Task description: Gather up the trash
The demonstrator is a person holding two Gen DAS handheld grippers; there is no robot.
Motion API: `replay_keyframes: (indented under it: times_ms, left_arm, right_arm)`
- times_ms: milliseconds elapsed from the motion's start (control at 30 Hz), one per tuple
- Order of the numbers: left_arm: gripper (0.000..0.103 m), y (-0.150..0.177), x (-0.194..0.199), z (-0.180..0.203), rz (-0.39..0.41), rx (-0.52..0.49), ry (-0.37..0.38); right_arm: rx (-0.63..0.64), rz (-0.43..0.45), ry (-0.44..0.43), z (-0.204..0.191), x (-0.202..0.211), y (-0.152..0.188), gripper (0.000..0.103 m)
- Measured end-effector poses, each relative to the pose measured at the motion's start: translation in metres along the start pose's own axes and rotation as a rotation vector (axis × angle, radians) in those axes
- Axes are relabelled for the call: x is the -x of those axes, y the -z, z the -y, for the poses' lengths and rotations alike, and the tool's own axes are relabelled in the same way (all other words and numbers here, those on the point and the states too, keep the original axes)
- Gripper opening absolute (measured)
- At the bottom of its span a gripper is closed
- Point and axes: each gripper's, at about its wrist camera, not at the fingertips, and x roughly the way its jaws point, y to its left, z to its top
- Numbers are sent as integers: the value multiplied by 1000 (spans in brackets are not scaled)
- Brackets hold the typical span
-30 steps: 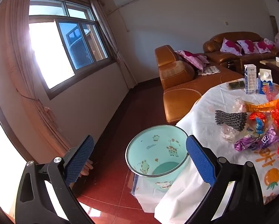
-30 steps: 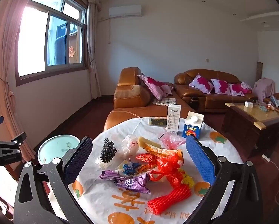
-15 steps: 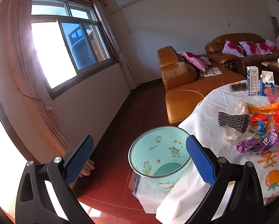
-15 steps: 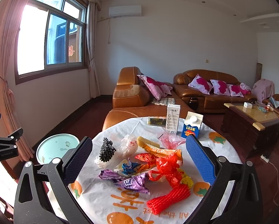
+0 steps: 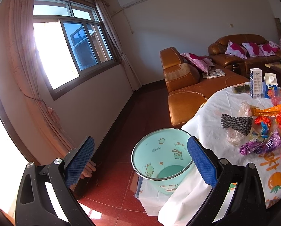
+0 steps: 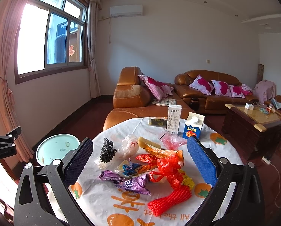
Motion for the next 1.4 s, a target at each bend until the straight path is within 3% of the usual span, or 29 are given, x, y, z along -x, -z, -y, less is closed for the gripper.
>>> replay_keyframes:
  times_ms: [1400]
  left_arm:
    - [97,0,-2,-5,1,5,-5]
  right_arm:
    - [4,-5,2,-2,-1,2,98]
